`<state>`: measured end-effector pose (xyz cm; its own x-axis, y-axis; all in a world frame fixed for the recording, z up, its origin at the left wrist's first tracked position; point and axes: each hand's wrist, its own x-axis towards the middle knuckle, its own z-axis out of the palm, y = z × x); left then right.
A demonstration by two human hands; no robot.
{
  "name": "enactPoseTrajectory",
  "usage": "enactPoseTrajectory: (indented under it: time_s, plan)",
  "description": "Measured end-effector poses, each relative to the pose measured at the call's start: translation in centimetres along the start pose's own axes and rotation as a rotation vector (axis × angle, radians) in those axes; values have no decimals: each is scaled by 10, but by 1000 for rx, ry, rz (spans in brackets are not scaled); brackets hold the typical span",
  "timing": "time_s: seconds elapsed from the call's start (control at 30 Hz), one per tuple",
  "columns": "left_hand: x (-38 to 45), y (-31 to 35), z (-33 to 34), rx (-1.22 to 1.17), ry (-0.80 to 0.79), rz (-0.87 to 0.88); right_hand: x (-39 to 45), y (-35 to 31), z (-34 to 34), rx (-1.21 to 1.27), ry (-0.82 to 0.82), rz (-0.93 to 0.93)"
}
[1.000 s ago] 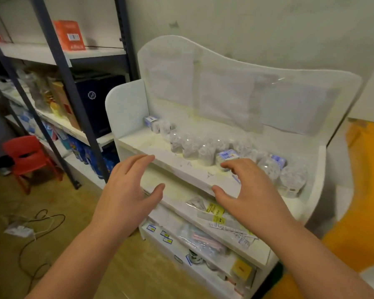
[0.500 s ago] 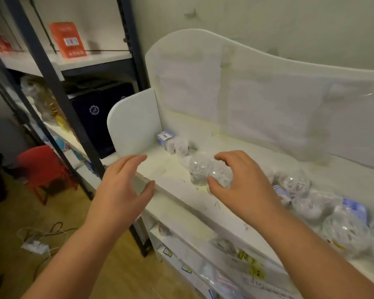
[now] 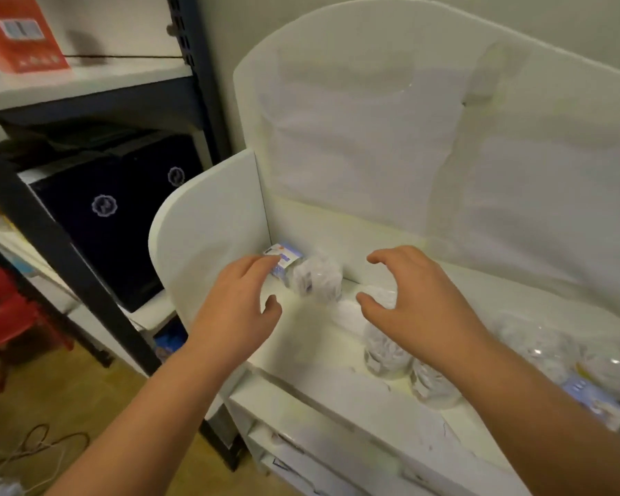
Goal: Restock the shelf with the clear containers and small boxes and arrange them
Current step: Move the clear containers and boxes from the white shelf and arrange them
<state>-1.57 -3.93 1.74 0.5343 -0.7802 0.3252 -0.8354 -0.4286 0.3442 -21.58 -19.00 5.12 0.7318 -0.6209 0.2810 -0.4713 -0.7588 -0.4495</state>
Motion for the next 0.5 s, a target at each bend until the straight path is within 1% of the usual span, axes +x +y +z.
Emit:
enactPoseTrajectory:
  time_s: [0.07,0.17,0.27,0.4,0.5]
  plan:
    - [26,-21,16,-18,-34,30,19,-8,11,-40,-23,30]
    - [58,-42,39,-29,-87,87,41,-18,25,-102,-106,93]
    - [85,-54,55,39,-148,180,57,-25,39,-148,-174,133]
    - [106,-65,74,120,-249,261,75,-32,56,-185,-218,174]
    - [108,-76,82,135,-240,310,86,-35,67,-217,-252,178]
